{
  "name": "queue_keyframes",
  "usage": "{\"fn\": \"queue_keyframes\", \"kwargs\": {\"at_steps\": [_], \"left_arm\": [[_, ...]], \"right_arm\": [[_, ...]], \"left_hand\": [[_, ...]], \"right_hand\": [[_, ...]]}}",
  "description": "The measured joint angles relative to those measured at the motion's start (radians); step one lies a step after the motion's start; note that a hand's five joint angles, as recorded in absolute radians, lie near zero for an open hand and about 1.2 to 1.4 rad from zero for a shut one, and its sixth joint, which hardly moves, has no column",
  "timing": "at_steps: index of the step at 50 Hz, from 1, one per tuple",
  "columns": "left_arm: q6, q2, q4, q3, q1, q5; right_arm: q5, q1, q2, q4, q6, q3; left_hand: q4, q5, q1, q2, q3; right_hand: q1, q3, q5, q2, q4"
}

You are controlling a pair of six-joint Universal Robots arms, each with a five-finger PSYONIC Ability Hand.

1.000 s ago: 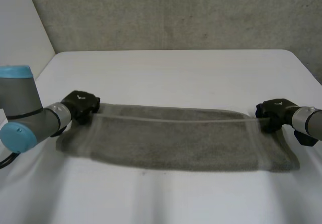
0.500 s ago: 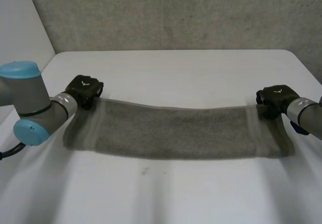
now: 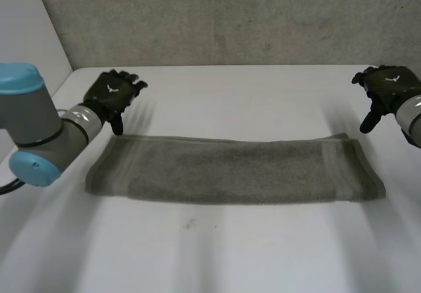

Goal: Fold the towel.

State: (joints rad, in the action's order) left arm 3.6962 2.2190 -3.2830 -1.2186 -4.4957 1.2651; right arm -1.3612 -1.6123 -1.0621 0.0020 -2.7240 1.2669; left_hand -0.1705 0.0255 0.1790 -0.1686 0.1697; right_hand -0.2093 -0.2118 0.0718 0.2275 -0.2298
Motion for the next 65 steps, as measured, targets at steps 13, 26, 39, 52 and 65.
{"fn": "queue_keyframes", "kwargs": {"at_steps": [13,26,39,52,65], "left_arm": [[-0.029,-0.208,0.01,-0.246,-0.021,-0.007],[-0.174,-0.27,0.01,-0.388,-0.042,-0.018],[-0.177,-0.272,0.009,-0.399,-0.039,-0.018],[-0.176,-0.285,0.008,-0.408,-0.039,-0.018],[-0.176,-0.328,0.006,-0.434,-0.043,-0.019]], "right_arm": [[0.148,0.051,-0.183,0.066,0.04,0.333],[0.258,0.194,-0.199,-0.092,0.216,0.629],[0.255,0.22,-0.136,-0.206,0.219,0.645],[0.232,0.226,-0.087,-0.239,0.246,0.601],[0.171,0.482,-0.114,-0.206,0.404,0.507]], "left_hand": [[0.004,-0.002,-0.009,0.004,-0.003],[0.004,-0.002,-0.009,0.004,-0.003],[0.004,-0.002,-0.009,0.004,-0.003],[0.004,-0.002,-0.009,0.004,-0.003],[0.004,-0.002,-0.009,0.004,-0.003]], "right_hand": [[-0.005,-0.009,0.004,0.006,-0.006],[-0.192,-0.259,0.21,0.234,-0.24],[-0.413,-0.516,0.454,0.502,-0.498],[-0.734,-0.961,0.888,0.944,-0.959],[-0.735,-0.965,0.89,0.944,-0.959]]}}
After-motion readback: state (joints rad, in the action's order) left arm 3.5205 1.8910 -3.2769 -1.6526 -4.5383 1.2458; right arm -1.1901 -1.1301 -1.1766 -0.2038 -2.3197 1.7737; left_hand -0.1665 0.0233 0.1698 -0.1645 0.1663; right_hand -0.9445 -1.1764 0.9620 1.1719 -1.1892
